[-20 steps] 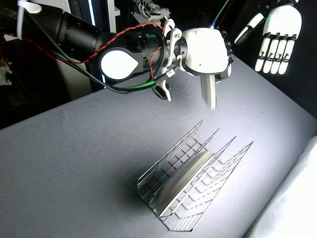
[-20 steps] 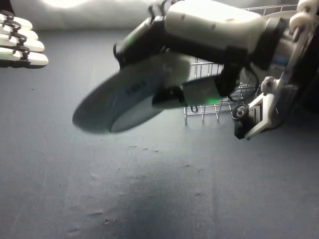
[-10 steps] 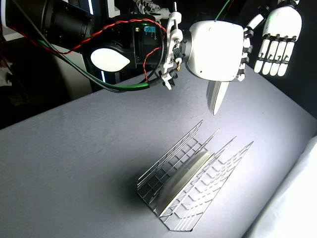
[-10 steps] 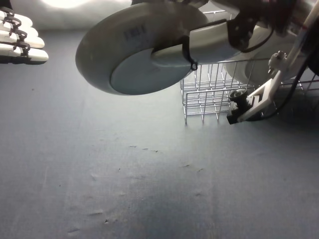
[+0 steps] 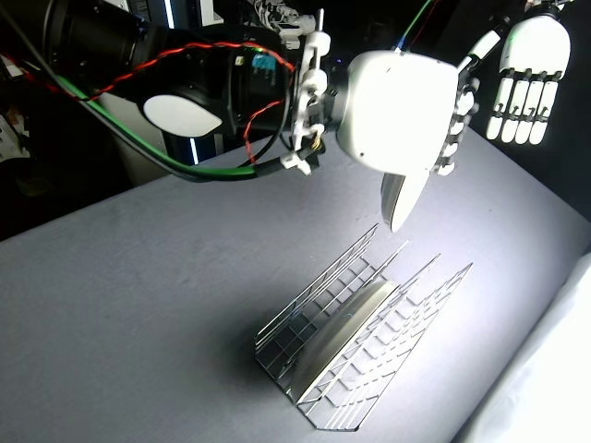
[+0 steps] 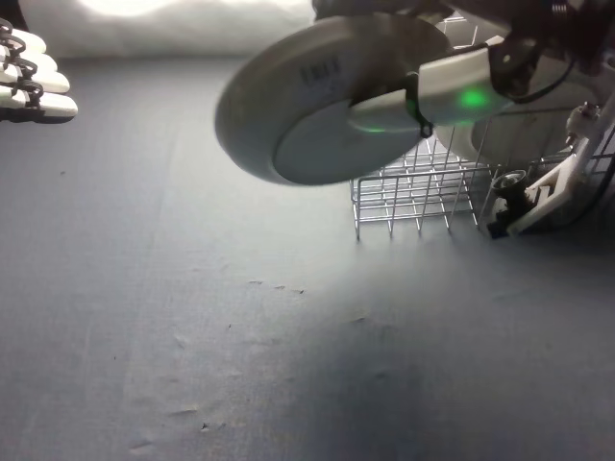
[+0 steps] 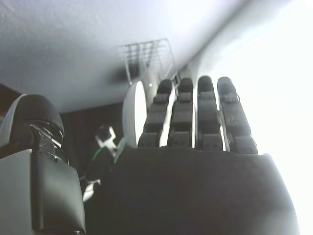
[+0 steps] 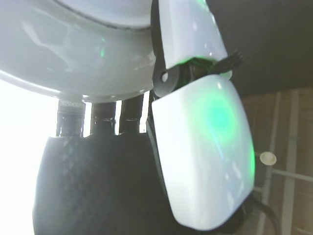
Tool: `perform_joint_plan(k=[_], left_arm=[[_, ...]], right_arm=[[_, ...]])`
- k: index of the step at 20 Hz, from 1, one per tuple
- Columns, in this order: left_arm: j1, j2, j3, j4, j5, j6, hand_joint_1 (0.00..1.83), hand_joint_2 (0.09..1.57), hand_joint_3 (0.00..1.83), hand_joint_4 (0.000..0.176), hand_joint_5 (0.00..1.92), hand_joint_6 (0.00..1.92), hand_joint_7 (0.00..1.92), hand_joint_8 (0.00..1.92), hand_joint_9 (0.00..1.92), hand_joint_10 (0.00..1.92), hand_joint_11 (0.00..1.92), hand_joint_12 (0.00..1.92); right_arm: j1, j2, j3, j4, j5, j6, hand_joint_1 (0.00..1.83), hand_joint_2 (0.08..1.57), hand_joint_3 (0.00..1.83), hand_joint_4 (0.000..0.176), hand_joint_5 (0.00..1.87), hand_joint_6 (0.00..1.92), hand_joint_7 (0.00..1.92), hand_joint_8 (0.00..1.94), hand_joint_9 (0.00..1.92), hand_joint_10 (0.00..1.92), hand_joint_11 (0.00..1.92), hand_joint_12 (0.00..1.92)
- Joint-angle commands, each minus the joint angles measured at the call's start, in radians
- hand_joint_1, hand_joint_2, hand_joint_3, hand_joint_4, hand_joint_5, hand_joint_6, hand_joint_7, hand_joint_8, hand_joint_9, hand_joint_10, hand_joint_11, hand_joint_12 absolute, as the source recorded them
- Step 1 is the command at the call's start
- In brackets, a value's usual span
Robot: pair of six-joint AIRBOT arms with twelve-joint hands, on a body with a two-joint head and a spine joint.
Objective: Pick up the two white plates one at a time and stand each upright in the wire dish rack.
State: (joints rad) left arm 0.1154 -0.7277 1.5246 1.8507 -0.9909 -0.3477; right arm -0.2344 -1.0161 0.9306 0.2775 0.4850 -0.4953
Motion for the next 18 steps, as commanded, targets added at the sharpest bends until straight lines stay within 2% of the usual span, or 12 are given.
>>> perform_joint_plan(k=[1,3,4,5,6,8,9,10,14,15,18], left_arm=[[-0.006,0.006,0.000,-0.073,0.005,-0.001,0.00,1.06,0.00,0.000,0.00,0.00,0.00,0.00,0.00,0.00,0.00,0.00],[-0.003,0.006,-0.003,-0.073,0.006,-0.001,0.00,1.06,0.00,0.000,0.00,0.00,0.00,0.00,0.00,0.00,0.00,0.00],[-0.001,0.006,-0.003,-0.073,0.007,-0.001,0.00,1.07,0.00,0.000,0.00,0.00,0.00,0.00,0.00,0.00,0.00,0.00],[0.000,0.005,-0.003,-0.073,0.008,-0.001,0.00,1.07,0.01,0.000,0.00,0.00,0.00,0.00,0.00,0.00,0.00,0.00],[0.001,0.004,-0.004,-0.073,0.010,-0.001,0.00,1.07,0.00,0.000,0.00,0.00,0.00,0.00,0.00,0.00,0.00,0.00],[0.005,0.004,-0.009,-0.073,0.012,0.001,0.00,1.07,0.00,0.000,0.00,0.00,0.00,0.00,0.00,0.00,0.00,0.00],[0.007,0.004,-0.011,-0.073,0.012,0.002,0.00,1.06,0.00,0.000,0.00,0.00,0.00,0.00,0.00,0.00,0.00,0.00],[0.011,0.004,-0.013,-0.073,0.013,0.002,0.00,1.07,0.01,0.000,0.00,0.00,0.00,0.00,0.00,0.00,0.00,0.00],[0.021,0.004,-0.015,-0.078,0.016,0.004,0.00,1.07,0.00,0.000,0.00,0.00,0.00,0.00,0.00,0.00,0.00,0.00],[0.021,0.004,-0.015,-0.079,0.017,0.004,0.00,1.07,0.00,0.000,0.00,0.00,0.00,0.00,0.00,0.00,0.00,0.00],[0.021,0.004,-0.015,-0.079,0.018,0.004,0.00,1.07,0.00,0.000,0.00,0.00,0.00,0.00,0.00,0.00,0.00,0.00]], right_arm=[[0.010,0.009,0.008,-0.001,0.151,0.019,1.39,1.09,0.00,0.000,0.91,0.99,1.03,0.88,1.01,1.09,0.90,1.28],[-0.004,0.010,0.028,-0.001,0.151,0.018,1.39,1.09,0.00,0.000,0.92,0.98,1.04,0.86,1.01,1.09,0.89,1.25],[-0.009,0.010,0.041,-0.001,0.151,0.018,1.47,1.09,0.00,0.000,0.90,0.96,1.02,0.83,1.00,1.00,0.88,1.47],[-0.013,0.010,0.050,-0.001,0.151,0.018,1.40,1.09,0.00,0.000,0.91,1.01,1.02,0.87,0.99,1.09,0.87,1.34],[-0.020,0.010,0.059,-0.001,0.151,0.018,1.39,1.09,0.00,0.000,0.94,0.97,1.04,0.84,1.02,1.08,0.91,1.25],[-0.032,0.010,0.076,-0.001,0.151,0.018,1.39,1.09,0.00,0.000,0.93,1.00,1.04,0.84,1.01,1.09,0.91,1.24],[-0.037,0.010,0.081,-0.001,0.151,0.018,1.47,1.08,0.00,0.000,0.92,0.96,1.03,0.81,1.01,0.98,0.90,1.44],[-0.042,0.010,0.086,-0.001,0.151,0.017,1.49,1.09,0.00,0.000,0.90,0.96,1.01,0.83,1.00,0.98,0.89,1.50],[-0.086,0.012,0.118,-0.019,0.151,0.015,1.49,1.09,0.00,0.000,0.89,0.95,1.02,0.81,1.02,0.97,0.90,1.51],[-0.096,0.012,0.124,-0.022,0.153,0.015,1.49,1.10,0.00,0.000,0.84,1.05,0.96,0.89,0.97,1.02,0.88,1.54],[-0.126,0.012,0.141,-0.036,0.155,0.015,1.49,1.09,0.00,0.000,0.88,0.99,1.00,0.84,0.99,0.99,0.90,1.51]])
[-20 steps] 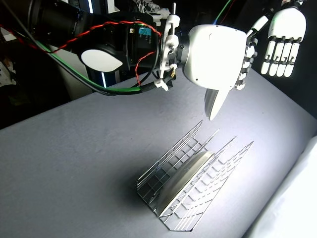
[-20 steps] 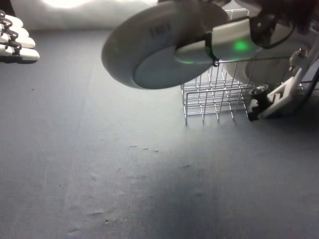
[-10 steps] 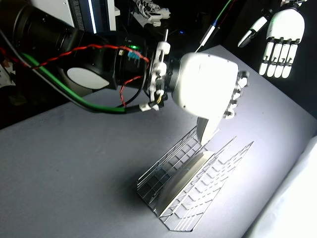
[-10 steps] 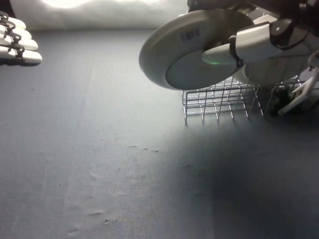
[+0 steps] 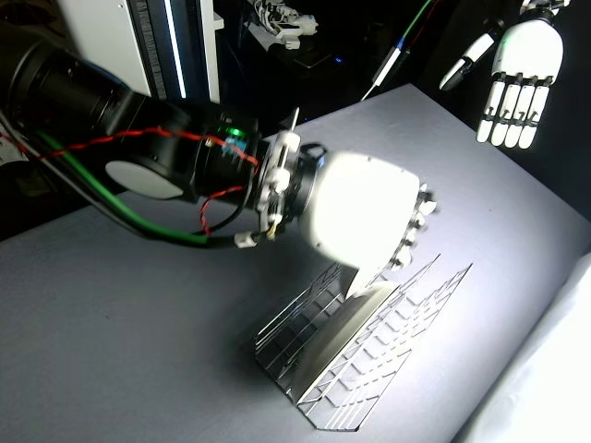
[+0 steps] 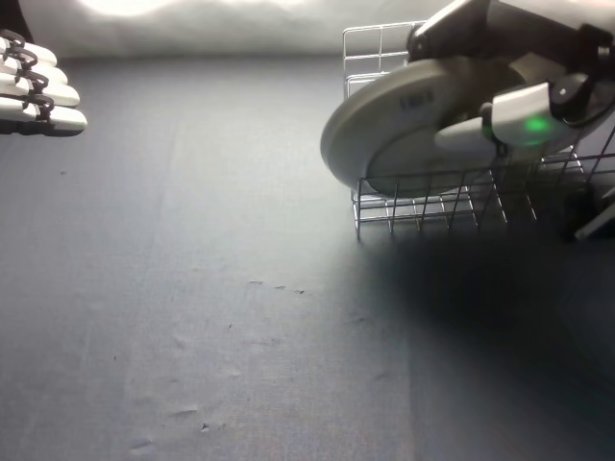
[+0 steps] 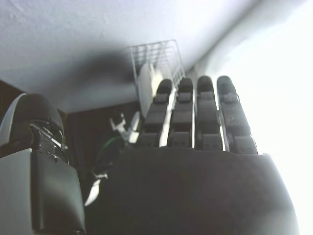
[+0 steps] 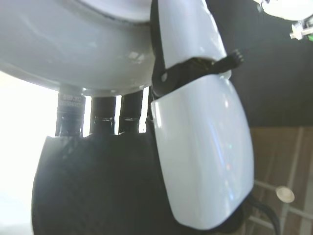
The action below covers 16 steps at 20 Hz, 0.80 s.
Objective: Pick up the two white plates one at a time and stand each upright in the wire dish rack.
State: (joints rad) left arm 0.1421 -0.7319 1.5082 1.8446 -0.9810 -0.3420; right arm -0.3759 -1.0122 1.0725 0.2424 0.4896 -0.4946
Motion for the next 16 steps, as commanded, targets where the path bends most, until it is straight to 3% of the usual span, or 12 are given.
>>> perform_joint_plan(k=[1,4,5,9,10,11,12,15,16], left_arm=[[-0.005,0.008,0.002,-0.073,0.008,0.000,0.00,1.07,0.00,0.000,0.00,0.00,0.00,0.00,0.00,0.00,0.00,0.00],[-0.004,0.007,0.001,-0.073,0.008,0.000,0.00,1.07,0.00,0.000,0.00,0.00,0.00,0.00,0.00,0.00,0.00,0.00],[-0.002,0.007,0.000,-0.073,0.008,0.000,0.00,1.07,0.00,0.000,0.00,0.00,0.00,0.00,0.00,0.00,0.00,0.00],[0.009,0.007,-0.004,-0.081,0.008,0.005,0.00,1.06,0.00,0.000,0.00,0.00,0.00,0.00,0.00,0.00,0.00,0.00],[0.011,0.007,-0.004,-0.083,0.008,0.005,0.00,1.06,0.00,0.000,0.00,0.00,0.00,0.00,0.00,0.00,0.00,0.00],[0.011,0.007,-0.004,-0.083,0.008,0.006,0.00,1.06,0.00,0.000,0.00,0.00,0.00,0.00,0.00,0.00,0.00,0.00],[0.011,0.007,-0.004,-0.083,0.008,0.006,0.00,1.06,0.00,0.000,0.00,0.00,0.00,0.00,0.00,0.00,0.00,0.00],[0.012,0.007,-0.004,-0.083,0.008,0.007,0.00,1.06,0.00,0.000,0.00,0.00,0.00,0.00,0.00,0.00,0.00,0.00],[0.012,0.007,-0.004,-0.083,0.008,0.010,0.00,1.06,0.00,0.000,0.00,0.00,0.00,0.00,0.00,0.00,0.00,0.00]], right_arm=[[0.005,0.008,0.003,-0.009,0.153,0.014,1.49,1.09,0.00,0.000,0.89,0.99,1.01,0.82,1.00,0.98,0.91,1.49],[-0.013,0.008,0.004,-0.031,0.154,0.013,1.49,1.09,0.00,0.000,0.90,0.97,1.02,0.81,0.99,0.98,0.89,1.50],[-0.021,0.008,0.004,-0.040,0.156,0.013,1.49,1.10,0.00,0.000,0.88,1.00,0.97,0.90,0.95,1.04,0.86,1.54],[-0.038,0.008,0.004,-0.088,0.157,0.012,1.48,1.16,0.00,0.000,0.78,1.21,0.85,1.00,0.82,1.22,0.77,1.66],[-0.039,0.008,0.004,-0.094,0.157,0.012,1.38,1.18,0.00,0.000,0.77,1.29,0.84,1.07,0.82,1.33,0.63,1.41],[-0.039,0.008,0.004,-0.094,0.157,0.012,1.55,1.12,0.00,0.000,0.72,0.69,0.80,0.57,0.82,1.28,0.52,1.28],[-0.039,0.008,0.004,-0.099,0.157,0.012,1.37,1.12,0.00,0.000,0.76,0.18,0.82,0.10,0.74,0.39,0.44,1.14],[-0.039,0.008,0.004,-0.111,0.159,0.011,1.37,1.11,0.00,0.000,0.79,0.09,0.84,0.03,0.79,0.23,0.44,1.13],[-0.039,0.008,0.004,-0.118,0.168,0.010,1.33,1.12,0.00,0.000,0.69,0.03,0.74,0.01,0.69,0.13,0.29,1.18]])
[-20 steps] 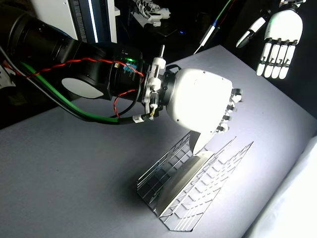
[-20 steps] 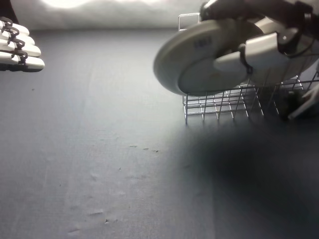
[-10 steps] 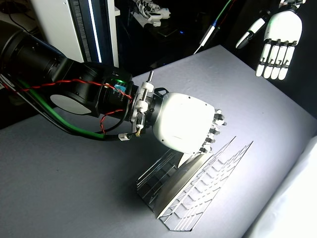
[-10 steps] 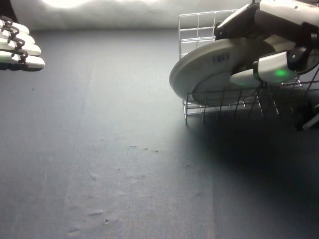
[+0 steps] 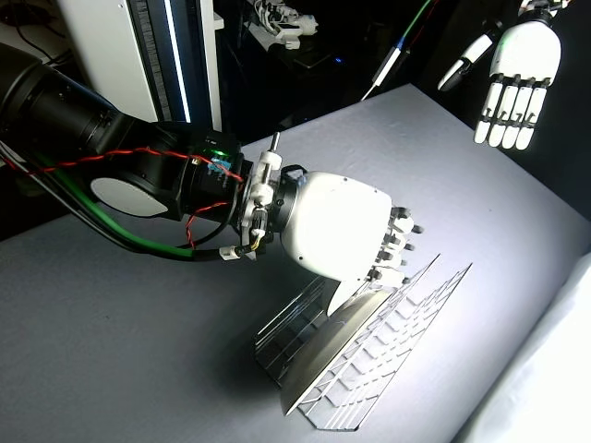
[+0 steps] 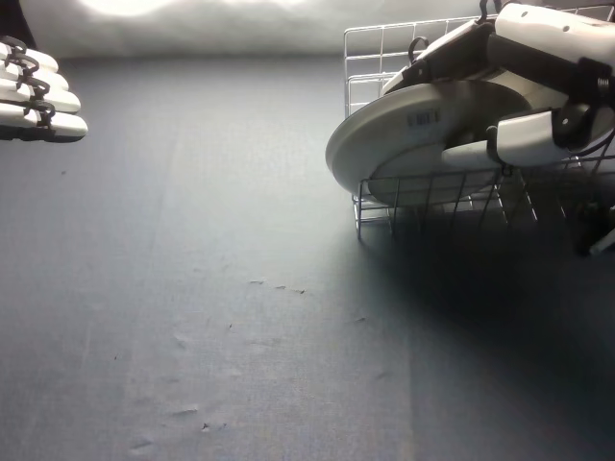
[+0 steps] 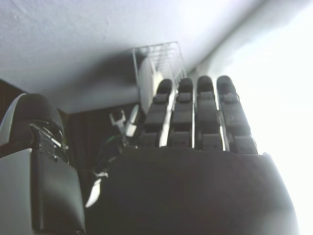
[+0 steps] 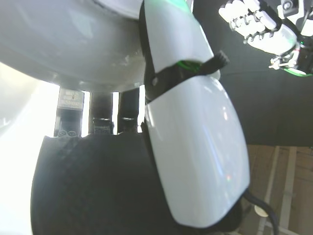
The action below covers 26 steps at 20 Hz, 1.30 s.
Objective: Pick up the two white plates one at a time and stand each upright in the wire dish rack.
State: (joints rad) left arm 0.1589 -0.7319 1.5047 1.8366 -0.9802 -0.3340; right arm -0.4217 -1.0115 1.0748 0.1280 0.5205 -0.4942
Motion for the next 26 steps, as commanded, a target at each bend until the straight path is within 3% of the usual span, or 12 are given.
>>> perform_joint_plan(k=[1,6,10,14,18,23,26], left_arm=[[-0.005,0.007,-0.001,-0.075,0.007,0.002,0.00,1.06,0.00,0.000,0.00,0.00,0.00,0.00,0.00,0.00,0.00,0.00],[-0.001,0.007,-0.004,-0.083,-0.005,0.003,0.00,1.06,0.00,0.000,0.00,0.00,0.00,0.00,0.00,0.00,0.00,0.00],[0.021,0.007,-0.011,-0.148,-0.042,0.003,0.00,1.07,0.00,0.000,0.00,0.00,0.00,0.00,0.00,0.00,0.00,0.00],[0.021,0.007,-0.022,-0.158,-0.077,0.002,0.00,1.07,0.00,0.000,0.00,0.00,0.00,0.00,0.00,0.00,0.00,0.00],[0.020,0.015,-0.048,-0.182,-0.106,-0.055,0.00,1.07,0.00,0.000,0.00,0.00,0.00,0.00,0.00,0.00,0.00,0.00],[0.035,0.017,-0.052,-0.147,-0.127,-0.033,0.00,1.06,0.00,0.000,0.00,0.00,0.00,0.00,0.00,0.00,0.00,0.00],[0.031,0.017,-0.051,-0.151,-0.127,-0.028,0.00,1.07,0.00,0.000,0.00,0.00,0.00,0.00,0.00,0.00,0.00,0.00]], right_arm=[[0.007,0.007,0.002,-0.015,0.145,0.010,1.32,1.10,0.00,0.000,0.60,0.00,0.66,0.00,0.63,0.07,0.17,1.20],[0.018,0.008,0.002,-0.090,0.172,0.008,1.32,1.09,0.00,0.000,0.47,0.00,0.51,0.00,0.51,0.00,0.05,1.23],[0.057,0.011,0.002,-0.154,0.188,0.000,1.22,1.05,0.00,0.000,0.43,0.00,0.43,0.00,0.42,0.00,0.00,1.19],[0.080,0.015,0.001,-0.386,0.261,-0.016,1.21,1.01,0.00,0.000,0.30,0.00,0.29,0.00,0.29,0.00,0.00,1.01],[0.095,0.029,-0.003,-0.663,0.339,-0.017,1.17,1.01,0.00,0.000,0.24,0.00,0.24,0.00,0.23,0.00,0.00,0.86],[0.088,0.058,-0.040,-0.782,0.365,-0.017,1.02,0.96,0.00,0.000,0.22,0.00,0.20,0.00,0.21,0.00,0.00,0.71],[0.084,0.084,-0.057,-0.857,0.383,-0.013,0.96,1.03,0.01,0.000,0.21,0.00,0.20,0.00,0.19,0.01,0.00,0.88]])
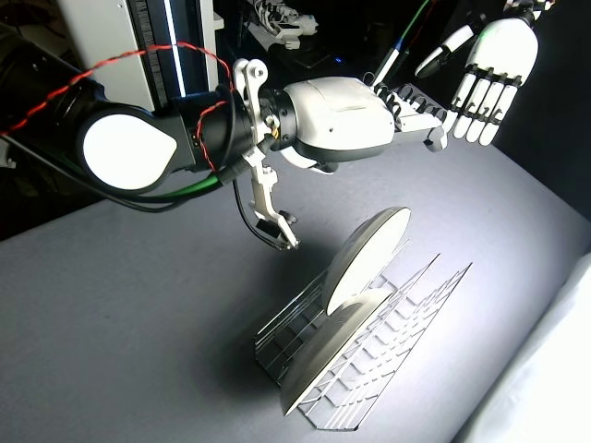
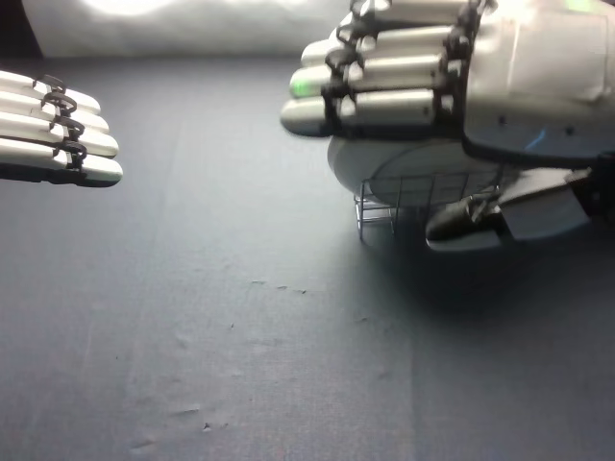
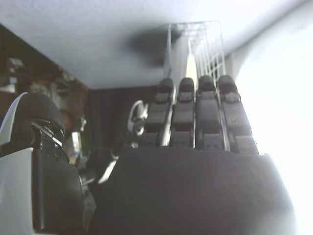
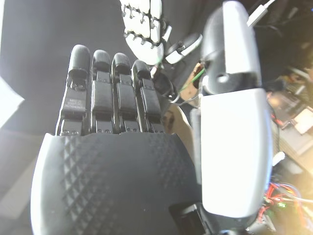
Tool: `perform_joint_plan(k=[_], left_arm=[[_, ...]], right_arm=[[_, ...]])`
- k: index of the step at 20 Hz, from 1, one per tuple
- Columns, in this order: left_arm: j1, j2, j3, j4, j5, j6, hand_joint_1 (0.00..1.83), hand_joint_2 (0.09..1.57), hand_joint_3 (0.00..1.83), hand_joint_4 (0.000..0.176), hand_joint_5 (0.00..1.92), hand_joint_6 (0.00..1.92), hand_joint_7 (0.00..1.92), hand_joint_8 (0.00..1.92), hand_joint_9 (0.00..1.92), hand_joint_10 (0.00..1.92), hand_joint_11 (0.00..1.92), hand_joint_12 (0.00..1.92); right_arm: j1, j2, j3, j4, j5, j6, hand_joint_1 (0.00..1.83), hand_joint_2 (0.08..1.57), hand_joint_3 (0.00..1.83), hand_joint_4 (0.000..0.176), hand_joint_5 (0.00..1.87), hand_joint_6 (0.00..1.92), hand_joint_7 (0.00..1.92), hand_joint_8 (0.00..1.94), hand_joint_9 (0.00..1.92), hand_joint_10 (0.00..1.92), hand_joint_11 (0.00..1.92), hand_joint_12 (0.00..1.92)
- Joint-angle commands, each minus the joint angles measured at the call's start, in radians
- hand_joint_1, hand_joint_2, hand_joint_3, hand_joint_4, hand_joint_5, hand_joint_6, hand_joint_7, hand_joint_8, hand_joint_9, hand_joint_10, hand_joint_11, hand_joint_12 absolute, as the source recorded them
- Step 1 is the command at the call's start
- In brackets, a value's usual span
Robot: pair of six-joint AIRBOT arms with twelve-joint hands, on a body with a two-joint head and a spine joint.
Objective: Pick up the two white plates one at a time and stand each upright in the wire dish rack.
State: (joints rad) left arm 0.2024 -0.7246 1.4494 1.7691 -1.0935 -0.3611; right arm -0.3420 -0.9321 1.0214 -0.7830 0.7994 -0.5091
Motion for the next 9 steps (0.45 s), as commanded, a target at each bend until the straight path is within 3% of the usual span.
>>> perform_joint_plan(k=[1,2,3,5,6,7,8,9], left_arm=[[-0.013,0.010,0.004,-0.083,-0.015,-0.001,0.00,1.07,0.00,0.000,0.00,0.00,0.00,0.00,0.00,0.00,0.00,0.00],[-0.013,0.011,0.003,-0.083,-0.017,-0.001,0.00,1.07,0.00,0.000,0.00,0.00,0.00,0.00,0.00,0.00,0.01,0.00],[-0.013,0.011,0.003,-0.083,-0.018,-0.001,0.00,1.07,0.00,0.000,0.00,0.00,0.00,0.00,0.00,0.00,0.01,0.00],[-0.013,0.011,0.003,-0.083,-0.019,-0.001,0.00,1.07,0.00,0.000,0.04,0.00,0.08,0.01,0.08,0.01,0.11,0.05],[-0.013,0.012,0.003,-0.083,-0.019,-0.001,0.00,1.07,0.00,0.000,0.04,0.00,0.08,0.01,0.08,0.01,0.11,0.05],[-0.013,0.012,0.002,-0.083,-0.019,-0.001,0.00,1.07,0.00,0.000,0.11,0.01,0.15,0.01,0.13,0.01,0.15,0.08],[-0.013,0.012,0.001,-0.083,-0.021,-0.001,0.00,1.17,0.00,0.000,0.31,0.01,0.42,0.02,0.36,0.02,0.32,0.18],[-0.013,0.012,0.001,-0.082,-0.028,-0.001,0.00,1.17,0.00,0.000,0.31,0.01,0.42,0.02,0.36,0.02,0.32,0.18]], right_arm=[[0.004,0.010,-0.003,0.038,0.111,0.001,0.97,1.04,0.01,0.000,0.22,0.00,0.21,0.00,0.20,0.01,0.00,0.91],[0.004,0.014,-0.005,0.026,0.133,0.001,0.98,1.09,0.02,0.000,0.26,0.01,0.25,0.01,0.25,0.02,0.00,1.03],[0.003,0.016,-0.008,0.026,0.139,-0.001,0.98,1.09,0.02,0.000,0.26,0.01,0.25,0.01,0.25,0.02,0.00,1.03],[-0.010,0.028,-0.031,0.023,0.146,-0.007,0.69,1.29,0.03,0.000,0.35,0.02,0.36,0.02,0.34,0.03,0.00,1.13],[-0.018,0.030,-0.035,0.023,0.146,-0.022,0.69,1.29,0.03,0.000,0.35,0.02,0.36,0.02,0.34,0.03,0.00,1.13],[-0.024,0.032,-0.037,0.022,0.146,-0.028,0.65,1.34,0.01,0.000,0.38,0.02,0.40,0.01,0.38,0.03,0.00,1.12],[-0.028,0.034,-0.037,0.020,0.149,-0.028,0.59,1.39,0.01,0.000,0.46,0.03,0.50,0.03,0.47,0.06,0.00,1.19],[-0.026,0.036,-0.036,0.020,0.149,-0.028,0.59,1.39,0.01,0.000,0.46,0.03,0.50,0.03,0.47,0.06,0.00,1.19]])
